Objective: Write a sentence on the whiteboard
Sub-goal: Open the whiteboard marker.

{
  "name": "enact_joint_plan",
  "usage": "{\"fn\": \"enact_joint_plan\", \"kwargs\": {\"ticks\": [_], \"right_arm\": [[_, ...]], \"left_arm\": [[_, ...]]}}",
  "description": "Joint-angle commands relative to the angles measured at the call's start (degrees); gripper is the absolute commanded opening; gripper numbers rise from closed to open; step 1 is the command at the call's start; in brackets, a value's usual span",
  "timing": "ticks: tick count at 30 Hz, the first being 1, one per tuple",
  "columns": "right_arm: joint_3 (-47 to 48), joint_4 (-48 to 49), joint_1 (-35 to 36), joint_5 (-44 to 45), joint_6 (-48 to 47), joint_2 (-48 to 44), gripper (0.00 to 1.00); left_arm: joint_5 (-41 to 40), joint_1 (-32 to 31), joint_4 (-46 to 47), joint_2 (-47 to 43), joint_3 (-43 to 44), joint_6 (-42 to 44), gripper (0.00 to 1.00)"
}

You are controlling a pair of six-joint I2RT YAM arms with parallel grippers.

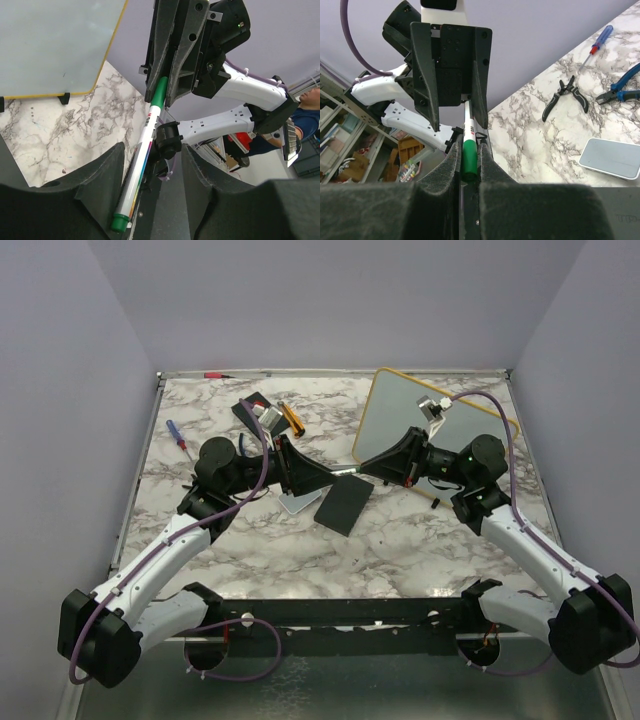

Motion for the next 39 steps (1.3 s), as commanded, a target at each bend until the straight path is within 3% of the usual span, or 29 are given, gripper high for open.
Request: {"fn": "enact_joint_plan", "kwargs": {"ticks": [1,8,24,35,39], "right_arm": [[-1.0,2.1,-0.1,-0.1,0.5,0.8,0.01],[-1.6,2.4,-0.2,0.0,0.8,0.8,0.01],[-2.4,1.9,-0.2,2.2,0.5,0.0,0.01],[-2.9,1.9,-0.1,3.3,0.6,0.3,0.00],[-3.1,1.9,-0.1,3.5,0.5,0.5,0.01]], "left_arm": [[2.3,0.1,0.8,-0.7,1.2,-0.8,0.47],[2.2,0.0,2.2,-1.0,0.7,-2.0,0.37],[2.7,0.1,3.6,-1.3,0.1,-3.5,0.37],[3.4,0.0,4.3,-1.3,-0.2,-4.2,0.22],[3.4,0.1,4.5,-1.3,-0.2,-4.4,0.10]]}}
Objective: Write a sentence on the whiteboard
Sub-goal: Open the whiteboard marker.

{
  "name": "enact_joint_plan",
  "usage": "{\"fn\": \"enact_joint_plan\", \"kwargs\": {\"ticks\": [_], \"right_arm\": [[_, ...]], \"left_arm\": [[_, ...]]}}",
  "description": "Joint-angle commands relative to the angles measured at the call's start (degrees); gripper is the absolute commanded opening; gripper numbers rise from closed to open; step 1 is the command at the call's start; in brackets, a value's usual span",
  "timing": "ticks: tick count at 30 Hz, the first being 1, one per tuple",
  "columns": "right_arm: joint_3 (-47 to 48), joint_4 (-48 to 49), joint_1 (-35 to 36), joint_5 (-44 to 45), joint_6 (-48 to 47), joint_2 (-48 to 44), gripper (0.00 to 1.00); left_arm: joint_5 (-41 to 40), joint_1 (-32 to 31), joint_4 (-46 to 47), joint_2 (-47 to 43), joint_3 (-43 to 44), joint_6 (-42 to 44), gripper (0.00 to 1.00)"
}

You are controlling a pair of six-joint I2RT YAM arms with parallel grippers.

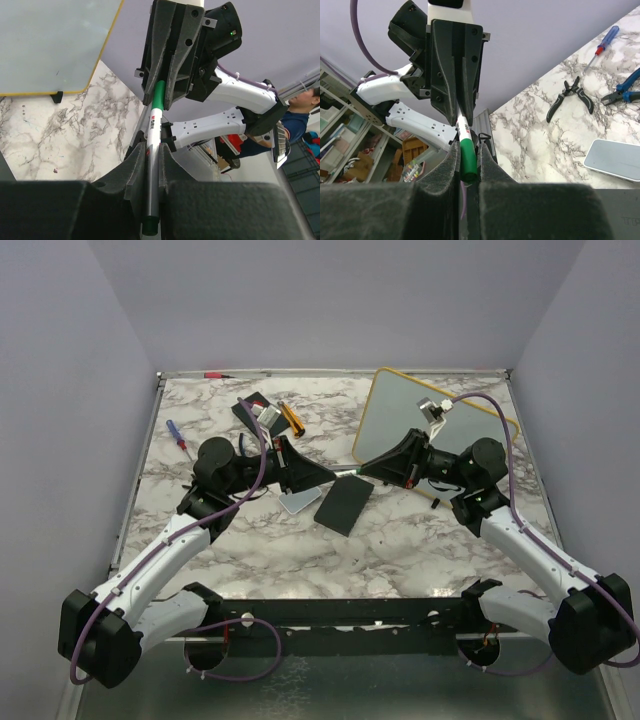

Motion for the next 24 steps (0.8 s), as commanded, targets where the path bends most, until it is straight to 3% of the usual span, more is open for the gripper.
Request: {"fn": "enact_joint_plan", "kwargs": {"ticks": [1,3,24], "right_arm": [[-1.7,-1.4,-0.1,3.9,-1.4,0.5,0.01],[-1.9,-1.3,-0.1,4.2,-1.2,0.4,0.01],[-3.9,8.5,-3.4,-2.6,7.4,-4.0,0.01]], "left_arm": [[3.1,-0.3,3.9,-1.2,0.0,-1.2,0.07],[3.1,-0.4,4.0,-1.2,0.1,-1.2,0.00],[5.1,-0.2,9.6,-7.7,-1.1,-2.1,0.00]]}}
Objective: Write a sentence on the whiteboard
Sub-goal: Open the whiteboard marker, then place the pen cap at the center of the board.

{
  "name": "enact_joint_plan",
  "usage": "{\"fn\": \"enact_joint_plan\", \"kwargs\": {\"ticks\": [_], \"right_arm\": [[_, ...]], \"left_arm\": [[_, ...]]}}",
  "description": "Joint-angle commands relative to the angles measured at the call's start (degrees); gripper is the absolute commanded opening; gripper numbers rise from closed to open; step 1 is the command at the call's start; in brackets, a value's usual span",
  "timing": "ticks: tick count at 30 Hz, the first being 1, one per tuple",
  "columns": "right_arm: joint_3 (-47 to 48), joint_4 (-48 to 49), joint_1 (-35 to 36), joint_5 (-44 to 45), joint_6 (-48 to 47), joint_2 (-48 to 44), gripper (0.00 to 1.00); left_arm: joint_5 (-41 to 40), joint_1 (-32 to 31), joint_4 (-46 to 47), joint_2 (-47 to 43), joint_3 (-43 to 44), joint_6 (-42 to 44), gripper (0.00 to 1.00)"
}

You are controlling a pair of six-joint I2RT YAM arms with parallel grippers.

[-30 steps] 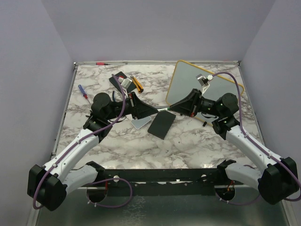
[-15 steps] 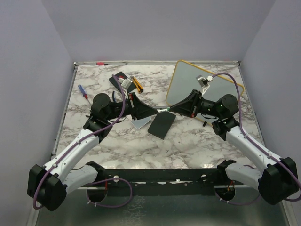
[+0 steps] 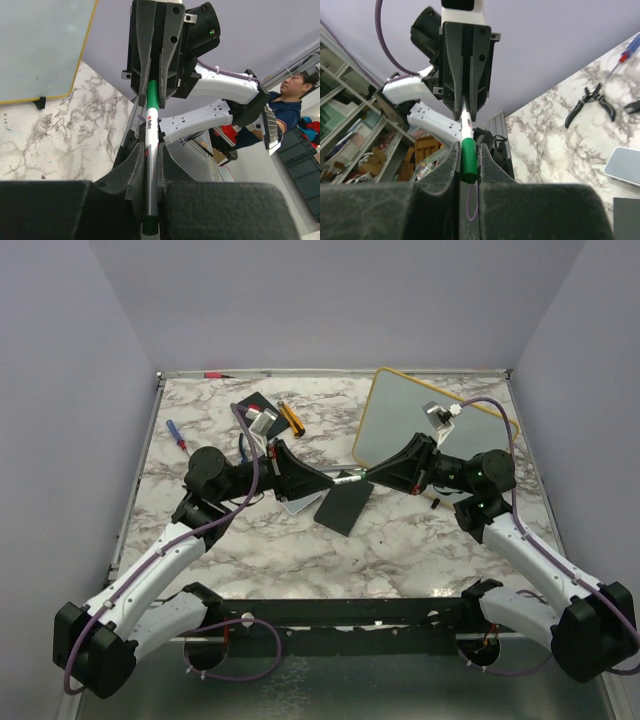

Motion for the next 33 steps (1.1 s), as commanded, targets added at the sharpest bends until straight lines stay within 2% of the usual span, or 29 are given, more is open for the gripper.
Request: {"fn": "enact_joint_plan", "kwargs": {"ticks": [1,7,10,15,18,21,25,27,30,33], "right_arm": [[-1.2,0.1,-4.4,-0.8,0.6,-2.6,0.01],[2.0,-13.3,-5.2,0.2,-7.6,-6.1,0.00],[3.9,-20.9,-5.7,1.3,-12.3,-8.1,0.01],[6.3,-30.2,-7.6,3.7,-17.4,-12.2,0.01],[7.7,-37.5,-7.6,6.2,-22.1,-13.0,0.01],[7.2,-45.0,-7.6,10.8,-26.8,-13.5,0.01],[3.2,-51.4,-4.7,20.2,-29.5,-14.9,0.01],[0.5,-52.5,-0.8,25.9,-29.5,-15.0,0.01],[-3.9,-52.1,8.7,38.3,-27.9,-14.6,0.01],[-7.6,-50.7,17.8,50.8,-25.8,-13.0,0.01]], "left_arm": [[2.7,0.6,6.0,-4.7,0.2,-1.0,0.00],[1.5,1.7,3.8,-5.5,0.5,0.7,0.00],[2.4,2.1,-0.7,-5.6,1.4,3.8,0.00],[0.6,3.2,-18.8,-6.0,6.4,19.2,0.00],[-3.3,4.2,-24.5,-6.2,8.4,25.3,0.00],[-11.6,4.6,-29.2,-5.2,9.5,30.7,0.00],[-33.0,4.6,-36.0,-2.7,11.4,37.8,0.00],[-40.4,4.6,-36.2,-1.6,10.8,40.3,0.00],[-45.7,4.6,-35.2,-0.2,9.2,43.2,0.00],[-47.4,4.6,-31.7,-0.4,4.7,44.4,0.00]]}}
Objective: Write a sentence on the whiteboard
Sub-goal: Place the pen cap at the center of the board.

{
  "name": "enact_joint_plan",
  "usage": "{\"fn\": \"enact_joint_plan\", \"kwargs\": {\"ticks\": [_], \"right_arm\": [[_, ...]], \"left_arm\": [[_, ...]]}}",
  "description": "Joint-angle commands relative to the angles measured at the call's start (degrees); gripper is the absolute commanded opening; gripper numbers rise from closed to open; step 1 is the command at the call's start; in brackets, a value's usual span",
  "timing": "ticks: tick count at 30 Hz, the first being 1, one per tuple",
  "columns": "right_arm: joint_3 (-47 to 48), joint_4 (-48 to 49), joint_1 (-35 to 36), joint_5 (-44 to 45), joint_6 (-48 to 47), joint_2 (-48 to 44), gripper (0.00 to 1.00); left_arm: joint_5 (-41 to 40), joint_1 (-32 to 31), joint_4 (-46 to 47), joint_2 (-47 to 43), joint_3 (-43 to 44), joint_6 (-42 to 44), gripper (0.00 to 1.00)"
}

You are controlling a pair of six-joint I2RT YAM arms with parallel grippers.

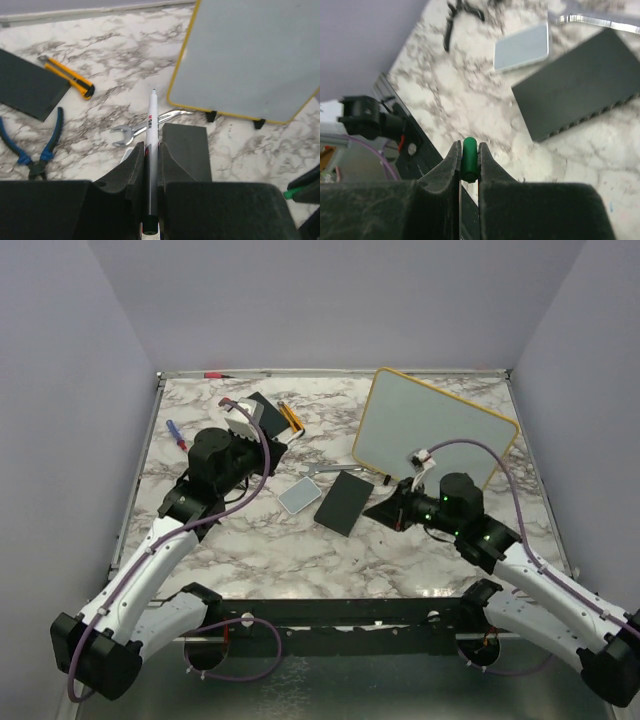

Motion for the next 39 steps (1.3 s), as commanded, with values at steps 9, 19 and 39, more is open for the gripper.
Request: {"fn": "enact_joint_plan", "kwargs": {"ticks": [9,19,39], "right_arm": [[-11.0,5.8,14.3,24.5,8.7,11.5,0.01],[-14.6,13.8,14.3,27.1,12.1,18.3,0.21],[-9.1,-2.6,14.3,37.6,9.2,8.0,0.68]], "left_arm": [[-9.7,0.1,3.1,-0.1,-8.6,7.5,0.00],[-8.0,0.0,3.1,1.1,-8.6,7.9,0.00],[-6.8,-0.6,3.3,1.6,-8.7,7.9,0.00]]}}
